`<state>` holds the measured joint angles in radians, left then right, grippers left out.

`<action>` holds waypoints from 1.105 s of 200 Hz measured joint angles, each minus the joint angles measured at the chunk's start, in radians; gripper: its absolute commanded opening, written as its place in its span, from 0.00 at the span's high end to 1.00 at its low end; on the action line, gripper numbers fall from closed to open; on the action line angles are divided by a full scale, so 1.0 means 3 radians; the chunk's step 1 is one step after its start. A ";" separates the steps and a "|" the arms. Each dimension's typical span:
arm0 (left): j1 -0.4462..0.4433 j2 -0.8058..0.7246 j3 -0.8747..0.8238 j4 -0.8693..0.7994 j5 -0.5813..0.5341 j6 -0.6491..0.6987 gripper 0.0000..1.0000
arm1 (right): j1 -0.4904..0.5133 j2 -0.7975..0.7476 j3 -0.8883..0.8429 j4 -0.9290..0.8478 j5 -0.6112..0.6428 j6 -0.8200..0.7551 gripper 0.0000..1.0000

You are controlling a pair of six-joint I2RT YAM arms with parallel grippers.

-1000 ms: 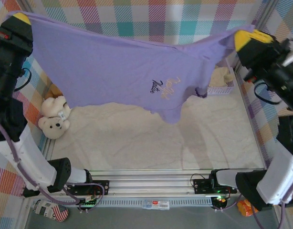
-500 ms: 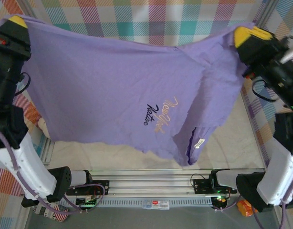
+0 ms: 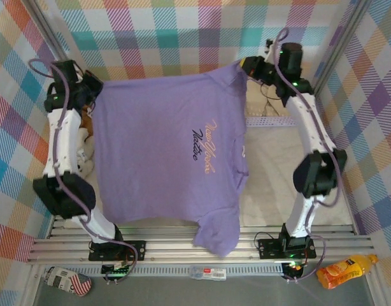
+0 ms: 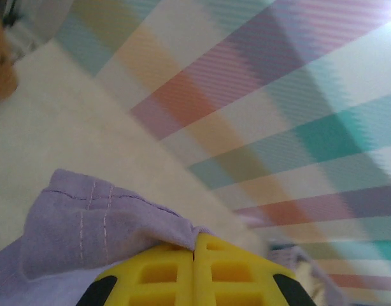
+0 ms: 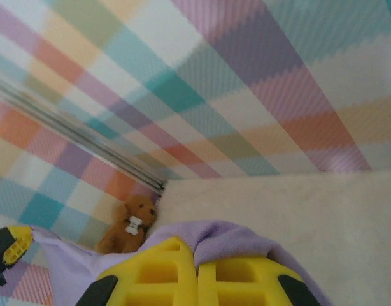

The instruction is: Fold and stack the mixed laundry pile

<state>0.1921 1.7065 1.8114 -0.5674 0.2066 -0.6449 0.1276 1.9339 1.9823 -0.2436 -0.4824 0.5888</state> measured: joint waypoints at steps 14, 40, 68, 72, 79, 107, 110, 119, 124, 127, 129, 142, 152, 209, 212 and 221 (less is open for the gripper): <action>-0.0003 0.0299 -0.0003 0.0028 -0.0036 0.0034 1.00 | 0.0036 0.0453 0.0306 -0.0039 -0.0004 0.0078 0.82; -0.0003 0.0964 0.0411 -0.0079 -0.0116 0.0099 0.00 | 0.0099 0.1385 0.1354 -0.0134 0.0003 0.0210 0.01; -0.0014 0.1868 0.1684 -0.0607 -0.0197 0.0114 0.00 | 0.0104 0.2159 0.2469 -0.0423 -0.0003 0.0371 0.01; -0.0022 0.1920 0.1775 -0.0637 -0.0195 0.0122 0.00 | 0.0107 0.2176 0.2477 -0.0446 -0.0003 0.0375 0.01; -0.0034 0.1982 0.1904 -0.0697 -0.0187 0.0131 0.00 | 0.0107 0.2177 0.2452 -0.0515 -0.0003 0.0375 0.01; -0.0095 0.1857 0.1865 -0.0797 -0.0118 0.0205 0.00 | 0.0107 0.1687 0.1551 -0.0581 0.0034 0.0212 0.01; -0.0108 0.1811 0.1802 -0.0791 -0.0112 0.0216 0.00 | 0.0107 0.1611 0.1420 -0.0601 0.0045 0.0184 0.01; -0.0149 0.1639 0.1550 -0.0755 -0.0080 0.0235 0.00 | 0.0107 0.1361 0.1033 -0.0664 0.0079 0.0093 0.01; -0.0178 0.1509 0.1344 -0.0706 -0.0062 0.0244 0.00 | 0.0107 0.1190 0.0785 -0.0696 0.0102 0.0023 0.01; -0.0193 0.1450 0.1260 -0.0712 -0.0051 0.0253 0.00 | 0.0107 0.1119 0.0699 -0.0732 0.0114 -0.0006 0.00; -0.0205 0.1410 0.1200 -0.0711 -0.0042 0.0252 0.00 | 0.0107 0.1068 0.0637 -0.0749 0.0121 -0.0024 0.00; -0.0295 0.1078 0.0664 -0.0585 -0.0004 0.0271 0.00 | 0.0107 0.0694 0.0158 -0.0786 0.0181 -0.0173 0.04; -0.0374 0.0857 0.0256 -0.0432 0.0018 0.0270 0.00 | 0.0111 0.0423 -0.0156 -0.0800 0.0220 -0.0263 0.08; -0.0731 0.0460 -0.1598 -0.0104 -0.0128 0.0034 0.00 | 0.0500 -0.0476 -0.1651 -0.1052 0.0712 -0.0576 0.08; -0.0732 0.0460 -0.1667 -0.0103 -0.0150 0.0028 0.00 | 0.0535 -0.0469 -0.1708 -0.1064 0.0736 -0.0585 0.08; -0.0732 0.0483 -0.1789 -0.0106 -0.0234 0.0004 0.00 | 0.0609 -0.0429 -0.1837 -0.1090 0.0795 -0.0584 0.06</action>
<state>-0.0277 1.8515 1.2747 -0.5991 0.1364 -0.6437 0.3103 1.8053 1.4311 -0.5705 -0.2440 0.4137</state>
